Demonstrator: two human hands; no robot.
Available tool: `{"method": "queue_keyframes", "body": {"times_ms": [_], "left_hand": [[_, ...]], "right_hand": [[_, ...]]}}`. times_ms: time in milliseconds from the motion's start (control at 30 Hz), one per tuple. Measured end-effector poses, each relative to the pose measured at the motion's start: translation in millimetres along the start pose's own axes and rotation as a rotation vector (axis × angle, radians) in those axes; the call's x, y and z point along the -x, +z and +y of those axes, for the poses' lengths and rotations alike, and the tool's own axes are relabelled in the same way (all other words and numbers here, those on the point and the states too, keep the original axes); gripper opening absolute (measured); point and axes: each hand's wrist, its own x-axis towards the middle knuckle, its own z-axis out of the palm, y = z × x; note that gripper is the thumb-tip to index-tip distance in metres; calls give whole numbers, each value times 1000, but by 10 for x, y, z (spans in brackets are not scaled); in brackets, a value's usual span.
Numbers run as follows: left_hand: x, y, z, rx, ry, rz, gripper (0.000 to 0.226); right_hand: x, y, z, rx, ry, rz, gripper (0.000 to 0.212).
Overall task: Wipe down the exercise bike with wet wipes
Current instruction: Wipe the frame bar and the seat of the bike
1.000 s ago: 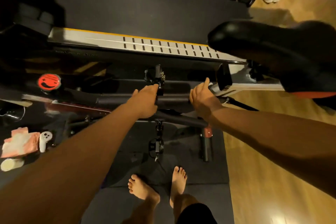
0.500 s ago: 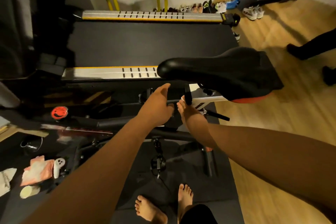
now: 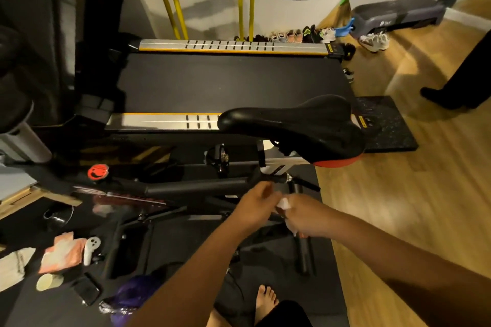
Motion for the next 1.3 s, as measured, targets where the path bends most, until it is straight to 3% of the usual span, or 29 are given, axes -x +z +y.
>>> {"method": "queue_keyframes", "body": {"times_ms": [100, 167, 267, 333, 367, 500, 567, 667, 733, 867, 967, 1100, 1233, 1300], "left_hand": [[224, -78, 199, 117, 62, 30, 25], [391, -152, 350, 133, 112, 29, 26], [588, -250, 579, 46, 204, 26, 16], [654, -303, 694, 36, 238, 32, 14], [672, -330, 752, 66, 243, 48, 12], [693, -445, 937, 228, 296, 125, 18], [699, -510, 1009, 319, 332, 102, 20], [695, -616, 1070, 486, 318, 92, 5], [704, -681, 1085, 532, 297, 76, 14], [794, -750, 1164, 389, 222, -151, 21], [780, -735, 1201, 288, 218, -166, 25], [770, -709, 1201, 72, 222, -135, 37], [830, -724, 1197, 36, 218, -255, 28], [830, -687, 1183, 40, 220, -229, 21]], "right_hand": [[314, -101, -23, -511, -69, 157, 24], [543, -174, -106, -695, -127, 245, 28], [739, -239, -158, -825, -161, 354, 30], [836, -303, -208, -910, -181, 395, 18], [892, -352, -246, -940, -206, 401, 14], [1046, -506, -309, -985, -301, 413, 38], [1073, -527, -323, -1098, -298, 434, 35], [1123, -570, -411, -1258, -289, 500, 22], [1141, -595, -452, -1239, -286, 557, 21], [1176, -675, -544, -1175, -340, 520, 24], [1164, -694, -546, -1181, -370, 433, 20], [1165, -625, -497, -1183, -378, 471, 23], [1200, -526, -436, -1138, -376, 439, 36], [1219, -476, -438, -1138, -377, 458, 35]]}}
